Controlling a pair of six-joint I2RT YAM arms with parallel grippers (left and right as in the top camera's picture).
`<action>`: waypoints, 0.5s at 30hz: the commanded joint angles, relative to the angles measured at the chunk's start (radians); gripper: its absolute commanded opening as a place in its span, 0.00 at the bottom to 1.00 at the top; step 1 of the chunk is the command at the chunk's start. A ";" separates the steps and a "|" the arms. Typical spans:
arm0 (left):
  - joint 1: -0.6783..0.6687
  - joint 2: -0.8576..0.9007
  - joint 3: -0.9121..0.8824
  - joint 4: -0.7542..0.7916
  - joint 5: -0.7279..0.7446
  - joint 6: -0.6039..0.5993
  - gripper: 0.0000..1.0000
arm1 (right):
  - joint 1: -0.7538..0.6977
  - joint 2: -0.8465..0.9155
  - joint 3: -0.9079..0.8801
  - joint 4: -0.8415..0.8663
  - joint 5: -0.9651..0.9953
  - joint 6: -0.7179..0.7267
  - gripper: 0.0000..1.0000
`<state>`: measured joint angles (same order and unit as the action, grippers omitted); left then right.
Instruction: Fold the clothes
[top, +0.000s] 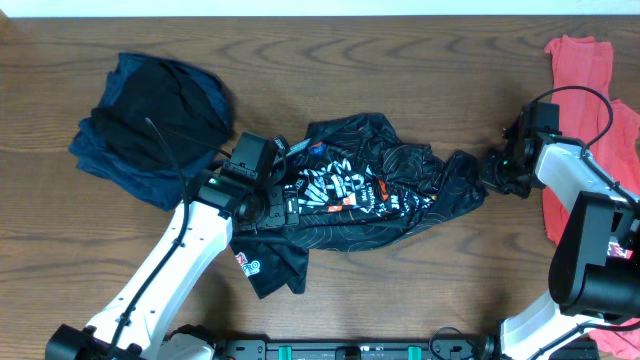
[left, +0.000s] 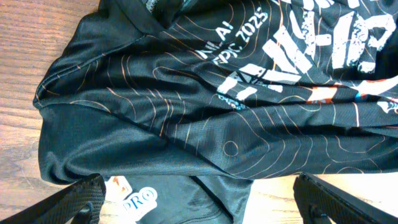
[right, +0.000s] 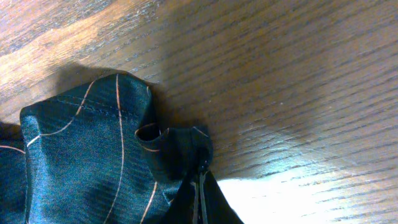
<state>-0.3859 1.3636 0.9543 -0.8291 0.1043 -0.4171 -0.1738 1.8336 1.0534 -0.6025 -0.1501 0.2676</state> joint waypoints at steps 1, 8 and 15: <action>0.006 0.002 -0.008 0.000 -0.011 0.013 0.98 | -0.016 -0.013 0.022 -0.005 -0.004 0.009 0.01; 0.006 0.002 -0.008 0.001 -0.011 0.013 0.98 | -0.056 -0.164 0.068 -0.066 0.053 0.008 0.01; 0.006 0.002 -0.008 0.001 -0.011 0.013 0.98 | -0.058 -0.245 0.068 -0.183 0.151 -0.007 0.01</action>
<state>-0.3859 1.3636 0.9543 -0.8288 0.1043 -0.4168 -0.2249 1.5963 1.1099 -0.7494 -0.0589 0.2668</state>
